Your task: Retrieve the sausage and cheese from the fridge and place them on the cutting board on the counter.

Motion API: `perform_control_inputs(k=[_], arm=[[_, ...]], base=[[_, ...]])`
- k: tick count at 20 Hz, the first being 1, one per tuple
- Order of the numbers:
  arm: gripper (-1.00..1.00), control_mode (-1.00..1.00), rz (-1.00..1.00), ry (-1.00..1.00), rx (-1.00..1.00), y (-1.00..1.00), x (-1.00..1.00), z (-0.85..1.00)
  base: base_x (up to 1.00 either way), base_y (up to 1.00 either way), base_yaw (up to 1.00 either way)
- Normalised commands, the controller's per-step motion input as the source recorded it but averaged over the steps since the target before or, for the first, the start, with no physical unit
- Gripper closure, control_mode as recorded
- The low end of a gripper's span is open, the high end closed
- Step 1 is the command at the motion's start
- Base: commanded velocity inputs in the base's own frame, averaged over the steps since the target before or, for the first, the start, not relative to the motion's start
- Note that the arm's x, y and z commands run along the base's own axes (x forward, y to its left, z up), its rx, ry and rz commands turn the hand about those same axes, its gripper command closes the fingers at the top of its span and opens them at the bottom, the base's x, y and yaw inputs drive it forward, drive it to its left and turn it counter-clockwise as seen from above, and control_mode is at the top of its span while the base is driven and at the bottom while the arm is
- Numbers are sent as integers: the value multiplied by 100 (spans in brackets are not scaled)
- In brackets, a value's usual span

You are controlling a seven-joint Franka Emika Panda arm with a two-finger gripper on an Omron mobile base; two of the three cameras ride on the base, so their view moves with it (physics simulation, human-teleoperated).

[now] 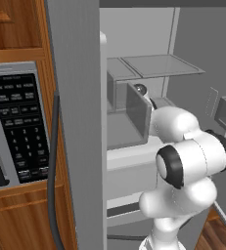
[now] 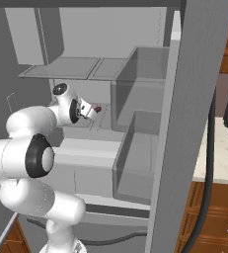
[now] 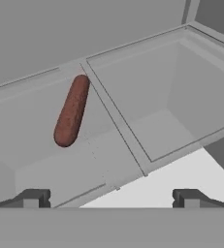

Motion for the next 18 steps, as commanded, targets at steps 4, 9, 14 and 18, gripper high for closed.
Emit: perform_control_inputs(k=[4,9,14,18], arm=[[-100,-100,-5,1,0,3,46,-20],[-100,-100,-5,0,0,8,47,-34],[-100,-100,-4,0,0,3,40,-19],[-100,-100,-3,0,0,0,38,-21]], base=[[0,0,0],[0,0,0],[0,0,0],[0,0,0]])
